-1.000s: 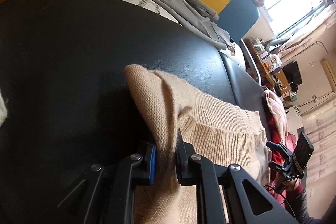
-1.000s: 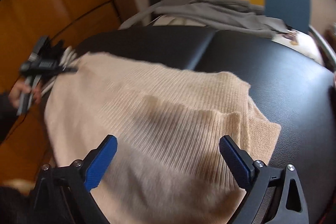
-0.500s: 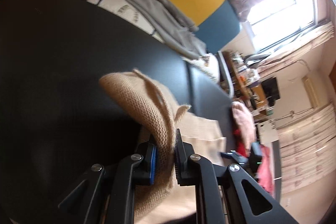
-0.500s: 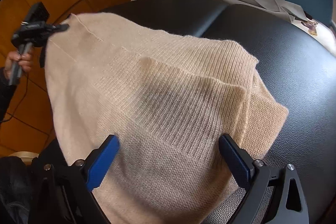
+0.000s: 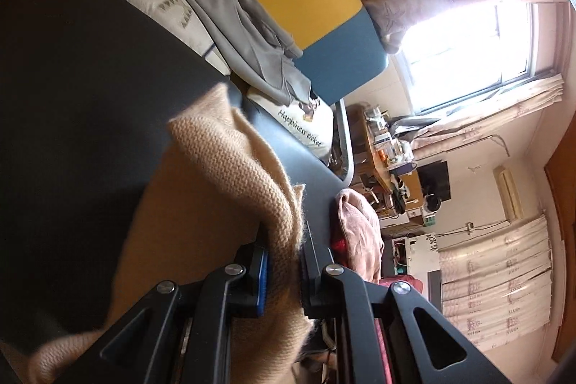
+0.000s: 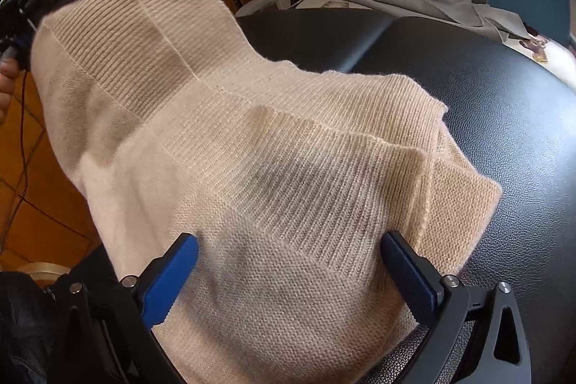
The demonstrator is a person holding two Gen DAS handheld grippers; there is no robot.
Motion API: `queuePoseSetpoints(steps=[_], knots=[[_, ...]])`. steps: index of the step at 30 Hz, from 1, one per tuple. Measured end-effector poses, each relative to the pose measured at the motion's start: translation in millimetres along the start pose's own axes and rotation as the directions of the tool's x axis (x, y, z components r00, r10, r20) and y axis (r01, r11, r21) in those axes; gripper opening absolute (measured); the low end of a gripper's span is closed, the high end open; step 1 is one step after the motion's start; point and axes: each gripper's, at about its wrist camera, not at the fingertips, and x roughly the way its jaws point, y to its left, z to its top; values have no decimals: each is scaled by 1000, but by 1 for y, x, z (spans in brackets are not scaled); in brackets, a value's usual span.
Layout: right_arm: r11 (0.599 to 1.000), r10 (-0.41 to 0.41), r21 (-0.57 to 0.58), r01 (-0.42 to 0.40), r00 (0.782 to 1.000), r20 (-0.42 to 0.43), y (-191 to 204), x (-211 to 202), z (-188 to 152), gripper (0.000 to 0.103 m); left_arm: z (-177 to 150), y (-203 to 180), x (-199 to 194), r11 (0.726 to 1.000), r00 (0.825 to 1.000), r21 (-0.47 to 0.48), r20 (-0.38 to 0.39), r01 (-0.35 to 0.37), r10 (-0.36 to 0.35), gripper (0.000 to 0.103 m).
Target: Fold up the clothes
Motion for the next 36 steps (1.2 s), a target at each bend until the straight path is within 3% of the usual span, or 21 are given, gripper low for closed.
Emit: queuePoseSetpoints(steps=[12,21,32,36], knots=[[999,52,6,-53,995,83,-6,-2,-12,103,-57,-49,125,997,993,-51,-106,-54,48,12],[998,59,0,-59,992,116,-10,-5,-23,103,-84,-46,187,991,977,-65,-187,-118,104,11],[999,39,-16,-37,990,136,-5,2,-27,103,-91,-51,213,996,965,-62,-258,-62,44,11],[998,-26,-61,34,990,137,4,-7,-30,103,-87,-36,220,992,963,-113,-267,-60,28,12]])
